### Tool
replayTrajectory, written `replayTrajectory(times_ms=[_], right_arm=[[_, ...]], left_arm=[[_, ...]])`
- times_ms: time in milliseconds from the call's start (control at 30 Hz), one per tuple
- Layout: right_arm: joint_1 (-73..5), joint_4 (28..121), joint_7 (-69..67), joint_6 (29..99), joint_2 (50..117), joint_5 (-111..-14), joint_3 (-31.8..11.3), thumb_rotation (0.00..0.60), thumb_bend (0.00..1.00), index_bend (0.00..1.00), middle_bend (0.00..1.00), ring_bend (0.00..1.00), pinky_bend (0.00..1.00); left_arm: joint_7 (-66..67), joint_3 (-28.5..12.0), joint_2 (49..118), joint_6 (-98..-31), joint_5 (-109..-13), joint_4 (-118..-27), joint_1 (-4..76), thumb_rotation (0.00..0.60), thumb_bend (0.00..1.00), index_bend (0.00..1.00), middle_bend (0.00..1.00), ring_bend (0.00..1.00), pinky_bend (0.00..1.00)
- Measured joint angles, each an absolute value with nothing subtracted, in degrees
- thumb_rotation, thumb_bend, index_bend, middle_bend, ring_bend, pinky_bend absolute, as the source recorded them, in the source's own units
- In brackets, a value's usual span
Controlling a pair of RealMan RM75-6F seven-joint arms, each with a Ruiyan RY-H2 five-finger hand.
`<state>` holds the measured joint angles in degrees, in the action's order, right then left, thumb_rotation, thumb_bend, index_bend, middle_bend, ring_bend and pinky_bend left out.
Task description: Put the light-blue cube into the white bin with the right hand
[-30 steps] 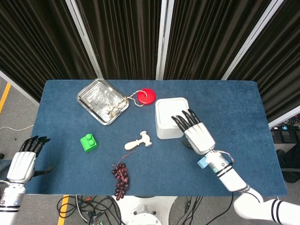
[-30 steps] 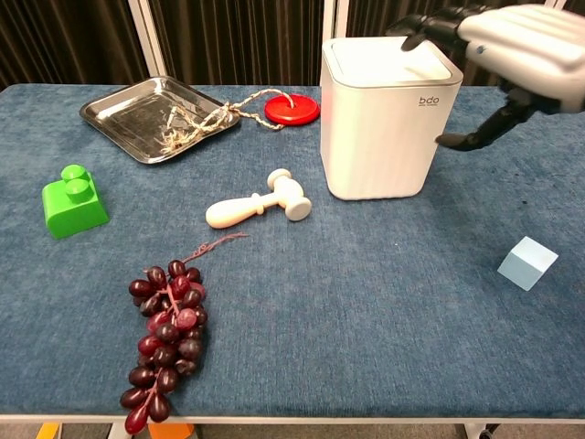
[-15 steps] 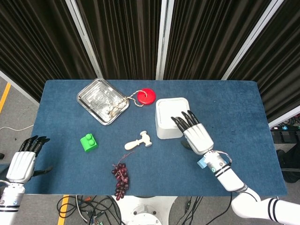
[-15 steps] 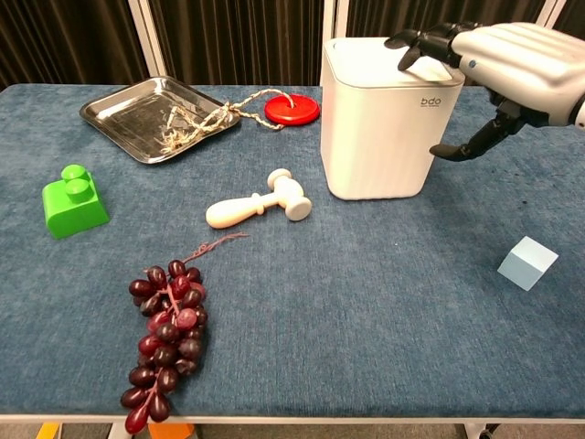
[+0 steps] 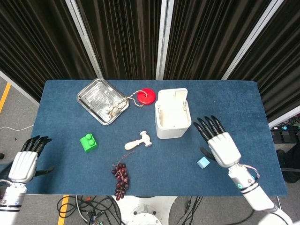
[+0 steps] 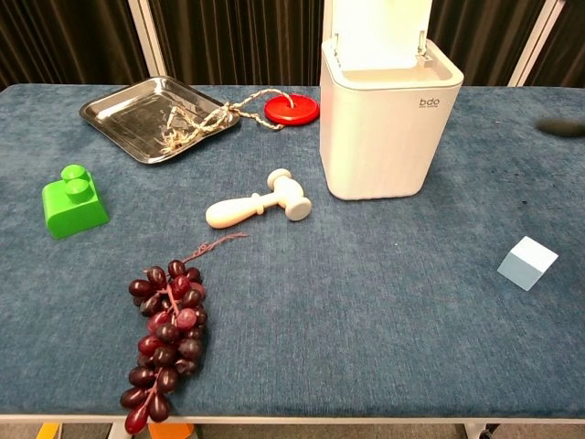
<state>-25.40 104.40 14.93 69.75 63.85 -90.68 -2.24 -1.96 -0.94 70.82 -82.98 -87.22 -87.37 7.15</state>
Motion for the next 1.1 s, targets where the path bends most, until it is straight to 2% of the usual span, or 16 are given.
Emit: replayTrajectory(times_ms=[133,300,600,700,833,900,967,1000,1100], right_arm=[[-23.9,104.5,14.6,66.4,62.0,-89.0,0.8,0.600,0.15,0.00,0.14,0.00,0.02],[-24.0,103.7,15.5,60.6,61.4,-85.3,2.6,0.600,0.16,0.03,0.19,0.04,0.11],[-25.6,100.5,20.4,53.6,65.0,-81.4,4.2,0.600,0.16,0.10,0.20,0.13,0.27],[-26.1,99.4,22.2,52.5,66.8,-80.4,4.4,0.600,0.18,0.16,0.23,0.18,0.35],[-26.6,97.5,24.8,51.8,69.5,-79.5,4.3,0.600,0.23,0.37,0.36,0.36,0.55],[-26.7,96.7,26.0,51.9,70.6,-79.1,4.1,0.600,0.27,0.52,0.47,0.47,0.64],[-26.6,96.0,26.9,52.8,71.7,-79.0,3.9,0.600,0.31,0.71,0.60,0.60,0.74],[-26.5,95.7,27.1,53.5,72.1,-79.0,3.8,0.600,0.33,0.76,0.64,0.64,0.77],[-25.8,95.3,27.1,56.3,72.8,-79.6,3.3,0.600,0.36,0.82,0.68,0.68,0.80]], left_arm=[[-1.8,-0.9,70.8,-82.9,-87.1,-87.5,7.1,0.600,0.05,0.17,0.13,0.07,0.12],[-2.0,-0.9,70.8,-82.9,-87.0,-87.4,7.1,0.600,0.05,0.17,0.13,0.07,0.12],[-2.8,-0.8,70.8,-83.1,-86.8,-86.8,6.7,0.600,0.05,0.17,0.13,0.07,0.12],[-3.0,-0.8,71.0,-83.1,-86.8,-86.6,6.7,0.600,0.05,0.17,0.13,0.07,0.12],[-3.4,-0.7,71.1,-83.1,-86.6,-86.2,6.4,0.600,0.05,0.17,0.13,0.07,0.12],[-3.6,-0.7,71.0,-83.2,-86.5,-86.1,6.3,0.600,0.05,0.17,0.13,0.07,0.12],[-3.8,-0.7,71.0,-83.3,-86.5,-86.0,6.2,0.600,0.05,0.17,0.13,0.07,0.12],[-3.9,-0.6,71.0,-83.3,-86.5,-86.0,6.2,0.600,0.05,0.17,0.13,0.07,0.12],[-4.1,-0.6,70.9,-83.3,-86.7,-85.9,6.2,0.600,0.05,0.17,0.13,0.07,0.12]])
